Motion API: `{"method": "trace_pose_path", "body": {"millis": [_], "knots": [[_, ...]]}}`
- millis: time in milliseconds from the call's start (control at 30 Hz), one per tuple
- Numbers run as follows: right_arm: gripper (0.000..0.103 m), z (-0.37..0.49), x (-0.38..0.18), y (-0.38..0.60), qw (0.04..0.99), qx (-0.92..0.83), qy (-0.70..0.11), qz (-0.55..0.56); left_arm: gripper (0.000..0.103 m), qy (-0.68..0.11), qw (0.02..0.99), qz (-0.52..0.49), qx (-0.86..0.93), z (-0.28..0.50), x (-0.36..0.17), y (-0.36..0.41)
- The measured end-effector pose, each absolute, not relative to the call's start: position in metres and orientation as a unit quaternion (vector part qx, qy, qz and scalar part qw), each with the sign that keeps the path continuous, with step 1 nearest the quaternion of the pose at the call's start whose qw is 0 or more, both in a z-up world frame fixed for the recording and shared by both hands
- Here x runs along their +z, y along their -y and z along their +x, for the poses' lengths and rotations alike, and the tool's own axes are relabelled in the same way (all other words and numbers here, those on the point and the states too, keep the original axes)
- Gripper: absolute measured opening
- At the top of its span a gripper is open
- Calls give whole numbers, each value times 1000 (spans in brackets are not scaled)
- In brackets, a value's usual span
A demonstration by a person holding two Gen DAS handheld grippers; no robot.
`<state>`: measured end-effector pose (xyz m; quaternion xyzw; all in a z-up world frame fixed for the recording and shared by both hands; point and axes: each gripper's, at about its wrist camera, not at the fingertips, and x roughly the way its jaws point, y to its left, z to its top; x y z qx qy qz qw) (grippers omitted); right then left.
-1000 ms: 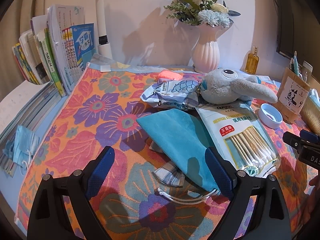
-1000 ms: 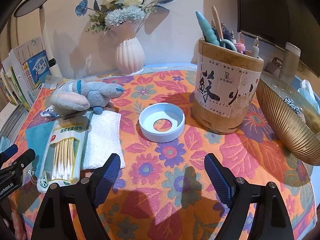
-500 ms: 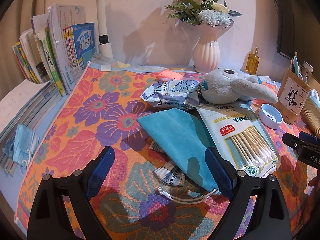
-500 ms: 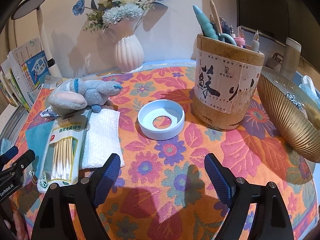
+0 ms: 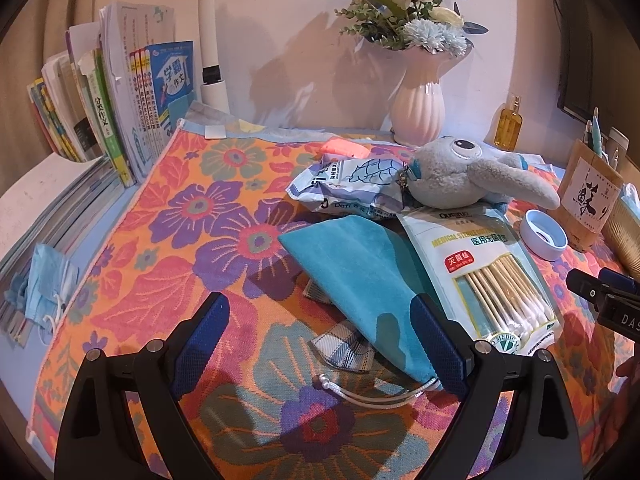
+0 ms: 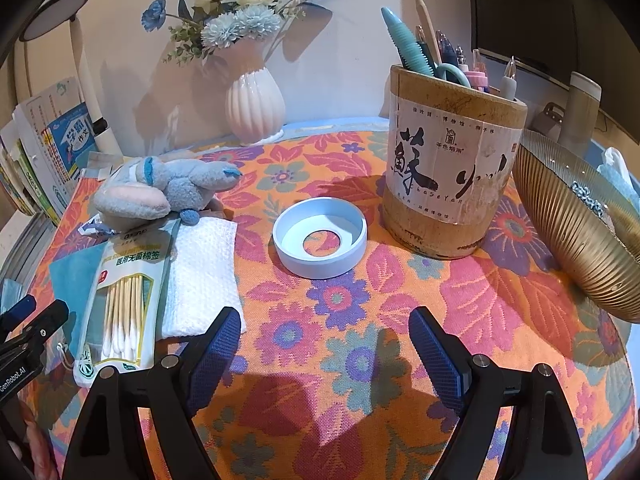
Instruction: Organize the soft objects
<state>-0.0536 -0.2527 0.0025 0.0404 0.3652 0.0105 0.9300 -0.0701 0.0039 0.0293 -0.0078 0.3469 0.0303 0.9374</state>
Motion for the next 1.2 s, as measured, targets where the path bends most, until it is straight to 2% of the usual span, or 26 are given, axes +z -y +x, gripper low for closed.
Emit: {"method": "trace_pose_path", "body": {"millis": [1000,1133,1200], "knots": [[85,-55,-1,255,928,8,-370,52,91,-349,937,-12,28,-71,29,-4],[85,-63,4,270,931,16,-353,92,91,-360,931,-59,9,-71,30,-21],[85,-56,1,279,920,22,-375,115,91,-374,922,-97,4,-70,29,-35]]}}
